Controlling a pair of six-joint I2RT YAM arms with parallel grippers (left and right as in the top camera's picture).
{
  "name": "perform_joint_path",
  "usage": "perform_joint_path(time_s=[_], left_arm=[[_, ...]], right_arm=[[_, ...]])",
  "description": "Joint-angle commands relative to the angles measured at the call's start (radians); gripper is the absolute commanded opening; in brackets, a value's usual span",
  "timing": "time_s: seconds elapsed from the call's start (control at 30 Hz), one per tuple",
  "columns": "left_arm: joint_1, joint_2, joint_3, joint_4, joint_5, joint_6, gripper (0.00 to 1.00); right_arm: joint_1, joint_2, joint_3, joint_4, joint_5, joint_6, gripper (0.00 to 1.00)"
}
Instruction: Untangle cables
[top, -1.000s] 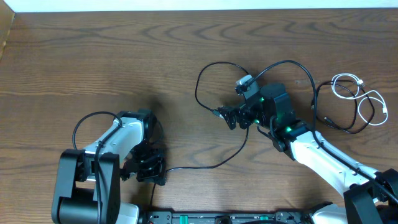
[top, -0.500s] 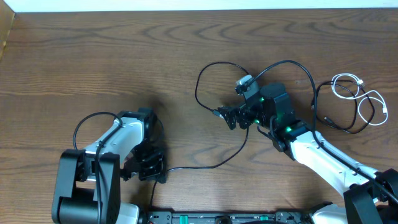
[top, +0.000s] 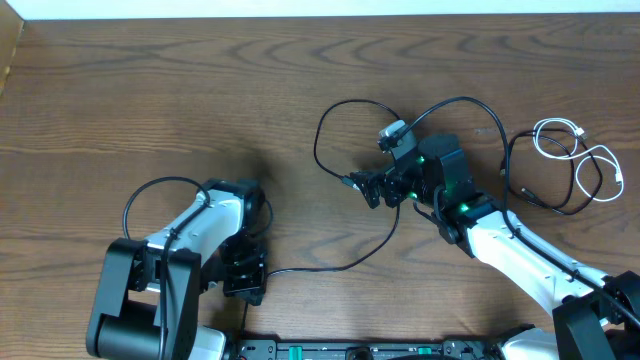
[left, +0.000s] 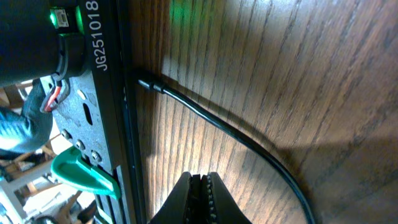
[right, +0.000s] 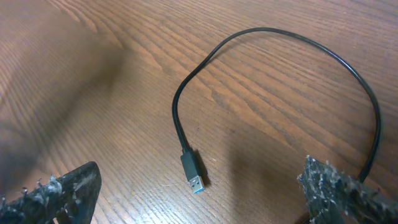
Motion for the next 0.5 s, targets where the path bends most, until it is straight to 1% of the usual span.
perform_joint_path(time_s=[0.0,0.1,0.27,0.47], left_arm=[[-0.031,0.003,-0.006,-0.010,-0.026,-0.031,0.07],[-0.055,0.004,-0.007,-0.011,-0.038,-0.063,0.07],[-0.060,0.004,-0.007,-0.010,-0.040,-0.108,0.07],[-0.060,0.004,-0.007,-0.014,-0.040,-0.108,0.07]], right_arm=[[0.006,0.007,-0.003,-0.001,0.009,-0.013,0.99],[0.006,0.007,-0.003,-0.002,0.009,-0.013,0.99],[0.006,0.007,-0.003,-0.002,0.008,-0.013,0.99],[0.006,0.007,-0.003,-0.002,0.009,-0.013,0.99]])
